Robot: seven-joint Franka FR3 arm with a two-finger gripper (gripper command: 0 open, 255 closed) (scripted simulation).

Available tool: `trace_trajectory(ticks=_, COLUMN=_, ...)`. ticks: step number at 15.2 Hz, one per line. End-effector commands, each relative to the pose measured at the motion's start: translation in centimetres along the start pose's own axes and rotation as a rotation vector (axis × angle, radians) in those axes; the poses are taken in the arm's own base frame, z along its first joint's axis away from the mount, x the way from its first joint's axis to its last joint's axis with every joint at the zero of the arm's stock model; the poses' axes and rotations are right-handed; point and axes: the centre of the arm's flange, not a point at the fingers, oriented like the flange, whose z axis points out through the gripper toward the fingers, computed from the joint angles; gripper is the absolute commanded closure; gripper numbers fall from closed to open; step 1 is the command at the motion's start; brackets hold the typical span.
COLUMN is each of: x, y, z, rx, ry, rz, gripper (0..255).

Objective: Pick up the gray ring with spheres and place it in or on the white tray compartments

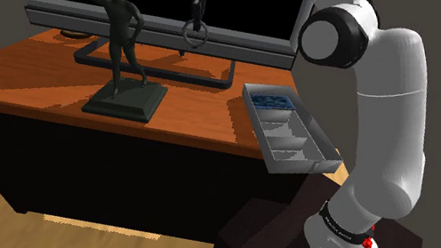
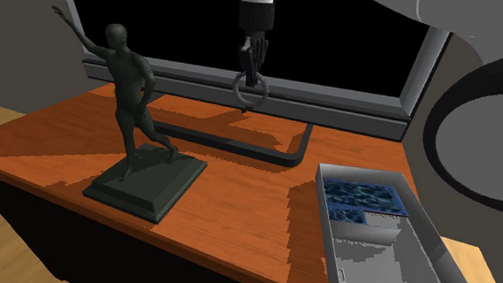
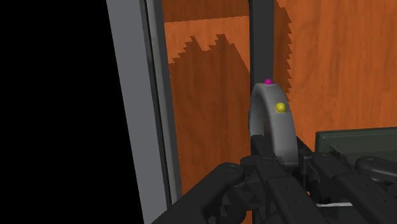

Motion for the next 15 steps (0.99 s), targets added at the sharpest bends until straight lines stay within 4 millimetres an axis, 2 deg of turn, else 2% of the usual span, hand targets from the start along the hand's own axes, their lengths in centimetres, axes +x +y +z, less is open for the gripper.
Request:
trace_trajectory(ticks=1, x=-1.9, y=-1.2, z=-0.3, rx=0.000, ry=0.001, rz=0.000, gripper=255)
trace_trajectory(ticks=15, x=-17.3, y=-11.3, z=-2.1, rx=0.000, ry=0.001, rz=0.000, gripper=255)
